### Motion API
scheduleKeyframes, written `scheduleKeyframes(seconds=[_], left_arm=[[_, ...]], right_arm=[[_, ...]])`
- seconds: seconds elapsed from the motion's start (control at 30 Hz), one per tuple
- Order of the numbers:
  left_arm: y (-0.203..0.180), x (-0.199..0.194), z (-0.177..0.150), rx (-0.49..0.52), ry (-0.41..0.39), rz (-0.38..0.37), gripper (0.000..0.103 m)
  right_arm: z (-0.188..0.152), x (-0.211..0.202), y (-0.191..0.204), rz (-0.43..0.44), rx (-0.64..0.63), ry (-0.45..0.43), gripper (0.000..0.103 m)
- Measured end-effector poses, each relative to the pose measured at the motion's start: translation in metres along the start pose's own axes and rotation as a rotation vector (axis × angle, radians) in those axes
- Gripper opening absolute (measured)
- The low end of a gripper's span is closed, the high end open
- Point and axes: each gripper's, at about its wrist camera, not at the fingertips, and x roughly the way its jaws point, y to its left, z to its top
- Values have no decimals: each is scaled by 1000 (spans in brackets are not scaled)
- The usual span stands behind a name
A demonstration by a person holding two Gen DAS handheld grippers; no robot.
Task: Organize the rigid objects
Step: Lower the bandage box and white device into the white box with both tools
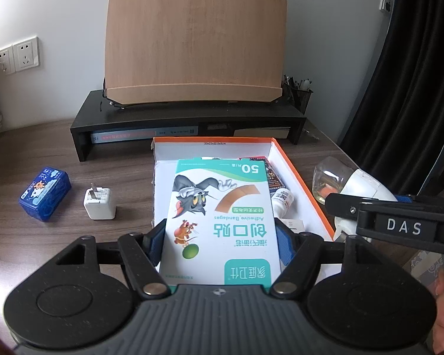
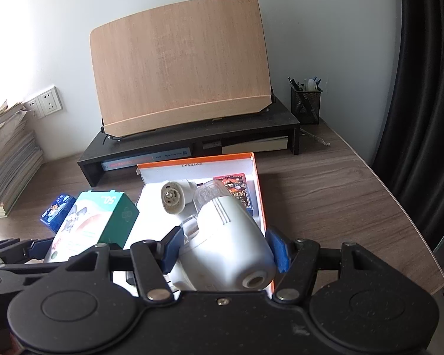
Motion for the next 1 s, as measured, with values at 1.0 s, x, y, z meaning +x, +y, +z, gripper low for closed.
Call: scheduleKeyframes(seconds=[1.0], left_arm=[[1,17,-14,-10,68,0,71]], right_arm=[[-18,13,-6,-17,-12,61,74]])
